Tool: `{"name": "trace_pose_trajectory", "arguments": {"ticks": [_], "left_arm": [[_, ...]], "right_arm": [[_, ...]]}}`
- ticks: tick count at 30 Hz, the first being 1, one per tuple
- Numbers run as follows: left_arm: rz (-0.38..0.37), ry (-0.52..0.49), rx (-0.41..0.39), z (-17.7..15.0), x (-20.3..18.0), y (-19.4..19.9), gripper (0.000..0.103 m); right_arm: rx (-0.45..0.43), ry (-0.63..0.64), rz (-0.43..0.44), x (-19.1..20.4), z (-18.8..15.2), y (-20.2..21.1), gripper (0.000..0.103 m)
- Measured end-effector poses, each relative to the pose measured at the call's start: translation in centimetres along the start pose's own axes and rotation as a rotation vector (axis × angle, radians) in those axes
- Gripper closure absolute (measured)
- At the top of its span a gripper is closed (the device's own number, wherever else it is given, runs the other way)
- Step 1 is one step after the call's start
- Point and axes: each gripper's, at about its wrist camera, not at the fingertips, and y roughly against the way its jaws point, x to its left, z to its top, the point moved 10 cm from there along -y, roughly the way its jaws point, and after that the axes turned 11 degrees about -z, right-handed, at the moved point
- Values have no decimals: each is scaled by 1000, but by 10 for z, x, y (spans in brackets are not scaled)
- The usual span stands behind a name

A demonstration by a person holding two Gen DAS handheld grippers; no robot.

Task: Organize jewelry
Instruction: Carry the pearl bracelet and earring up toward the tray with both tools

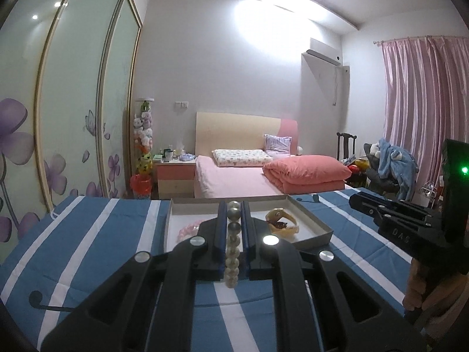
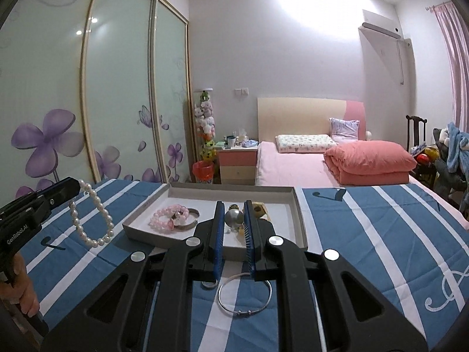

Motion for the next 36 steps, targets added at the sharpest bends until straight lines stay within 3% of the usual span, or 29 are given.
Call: {"name": "trace_pose_trajectory", "arguments": {"ticks": [16, 36], "left_arm": [[-13, -9, -16, 9, -4, -7, 93], [15, 18, -60, 51, 24, -83, 93]], "right_arm": [[-47, -6, -8, -2, 13, 1, 89], [-137, -17, -49, 1, 58, -59, 89]]}}
